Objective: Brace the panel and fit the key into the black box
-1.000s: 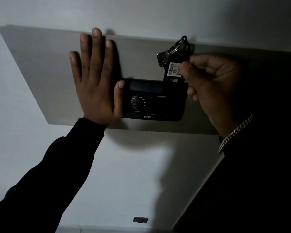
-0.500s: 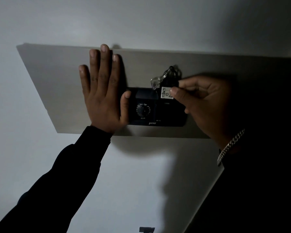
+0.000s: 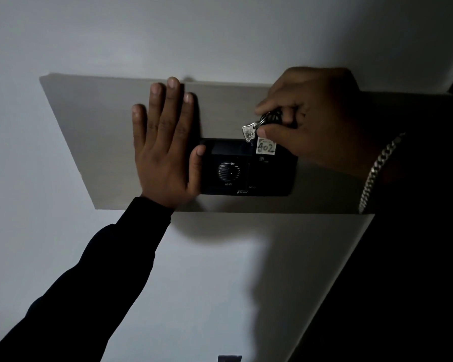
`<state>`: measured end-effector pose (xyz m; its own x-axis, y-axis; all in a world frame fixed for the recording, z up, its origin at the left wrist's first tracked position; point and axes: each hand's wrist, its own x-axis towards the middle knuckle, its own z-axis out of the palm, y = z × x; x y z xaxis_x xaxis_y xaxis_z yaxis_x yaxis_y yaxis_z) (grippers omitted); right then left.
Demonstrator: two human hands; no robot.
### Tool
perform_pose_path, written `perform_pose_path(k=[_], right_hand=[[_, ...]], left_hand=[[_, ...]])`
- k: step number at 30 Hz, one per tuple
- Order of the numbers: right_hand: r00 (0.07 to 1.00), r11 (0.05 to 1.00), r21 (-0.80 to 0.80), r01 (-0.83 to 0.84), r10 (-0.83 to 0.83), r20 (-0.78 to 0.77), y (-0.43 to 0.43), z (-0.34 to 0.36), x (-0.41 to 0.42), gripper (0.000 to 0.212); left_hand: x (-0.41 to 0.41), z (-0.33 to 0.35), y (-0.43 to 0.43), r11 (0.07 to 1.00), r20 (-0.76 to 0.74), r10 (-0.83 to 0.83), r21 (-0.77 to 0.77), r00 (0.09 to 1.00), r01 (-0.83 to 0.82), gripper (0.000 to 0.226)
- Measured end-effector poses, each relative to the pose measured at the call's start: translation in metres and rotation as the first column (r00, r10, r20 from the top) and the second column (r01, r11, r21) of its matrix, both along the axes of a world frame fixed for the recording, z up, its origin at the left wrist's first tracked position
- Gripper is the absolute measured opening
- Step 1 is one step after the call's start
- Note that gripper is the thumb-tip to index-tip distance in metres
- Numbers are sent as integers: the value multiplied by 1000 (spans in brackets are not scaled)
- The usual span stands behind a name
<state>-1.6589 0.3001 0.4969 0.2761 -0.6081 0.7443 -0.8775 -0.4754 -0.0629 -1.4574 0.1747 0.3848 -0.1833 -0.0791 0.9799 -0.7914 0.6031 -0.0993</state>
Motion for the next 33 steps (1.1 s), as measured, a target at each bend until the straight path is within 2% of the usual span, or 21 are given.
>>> perform_pose_path(k=[3,8,11,14,18,23,33], right_hand=[[1000,998,-64,-1,1,-2,-3,0,7,17],[974,993,-99,-64,84,209,-11,-14,4,21],[963,989,-132,-65,96,250,-14,-24,-2,25],[967,985,-165,-57,95,236,-14,-31,-6,22],[992,975,-218,-46,71,106,-11,-32,-8,21],[999,970,-241,-35,43,28,-10,-31,-6,20],[999,964,-261,-52,52,-7,-8,-40,-9,17]], left_hand=[[2,1,1,1000,-2,-15,-6,1000,15,60],[4,2,1,999,-2,-33,3,999,33,61],[4,1,0,1000,5,-23,6,1000,23,61],[4,0,-1,1000,7,-21,3,1000,21,62],[4,-1,-1,1000,5,-24,-3,1000,24,62],[5,-2,-3,1000,15,-13,-1,1000,13,62],[5,-6,-5,998,48,59,10,997,-59,68]])
